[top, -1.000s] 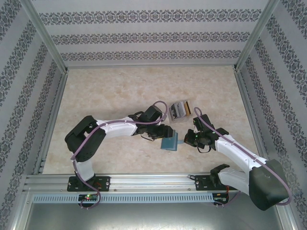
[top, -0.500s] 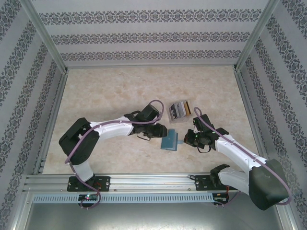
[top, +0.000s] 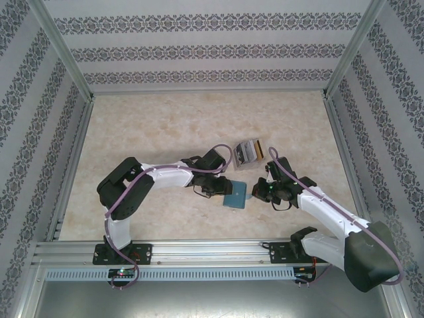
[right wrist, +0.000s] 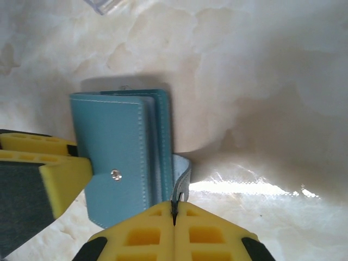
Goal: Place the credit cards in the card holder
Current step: Close the card holder at the bottom-center of the table, then close the button on the card holder.
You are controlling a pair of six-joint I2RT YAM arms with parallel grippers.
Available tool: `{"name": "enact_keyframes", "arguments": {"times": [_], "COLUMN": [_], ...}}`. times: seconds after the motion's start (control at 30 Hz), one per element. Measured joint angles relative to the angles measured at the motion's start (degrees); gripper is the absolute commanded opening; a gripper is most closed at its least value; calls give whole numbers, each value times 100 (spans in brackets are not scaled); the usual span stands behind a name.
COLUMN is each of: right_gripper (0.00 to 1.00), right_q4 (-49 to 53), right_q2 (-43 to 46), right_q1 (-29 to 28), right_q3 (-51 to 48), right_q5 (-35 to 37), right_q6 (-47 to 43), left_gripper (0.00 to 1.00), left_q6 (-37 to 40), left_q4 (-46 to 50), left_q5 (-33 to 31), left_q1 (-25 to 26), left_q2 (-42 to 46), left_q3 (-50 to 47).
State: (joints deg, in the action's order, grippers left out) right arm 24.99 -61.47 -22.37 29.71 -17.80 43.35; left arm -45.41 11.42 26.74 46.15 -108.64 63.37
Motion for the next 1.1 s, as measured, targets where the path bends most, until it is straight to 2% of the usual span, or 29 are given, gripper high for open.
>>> {"name": "enact_keyframes", "arguments": {"times": [0.27,0.57,1.1], "right_gripper": [0,0,0], "right_q4": [-186,-382,-424], "right_q2": [0,-734,-1392], "right_q1": [-59,-525,-743], "right_q3": [81,433,686], "right_q5": [-282,-286,-127], "right_q6": [42,42,61], "left_gripper": [35,34,33], "left_q6": [-7,-70,-157], "left_q4": [31,17,-9], "left_q5": [2,7,26], "left_q1": [39,42,42], "left_q2": [-103,-103,-103], "left_q3": [136,136,136]}}
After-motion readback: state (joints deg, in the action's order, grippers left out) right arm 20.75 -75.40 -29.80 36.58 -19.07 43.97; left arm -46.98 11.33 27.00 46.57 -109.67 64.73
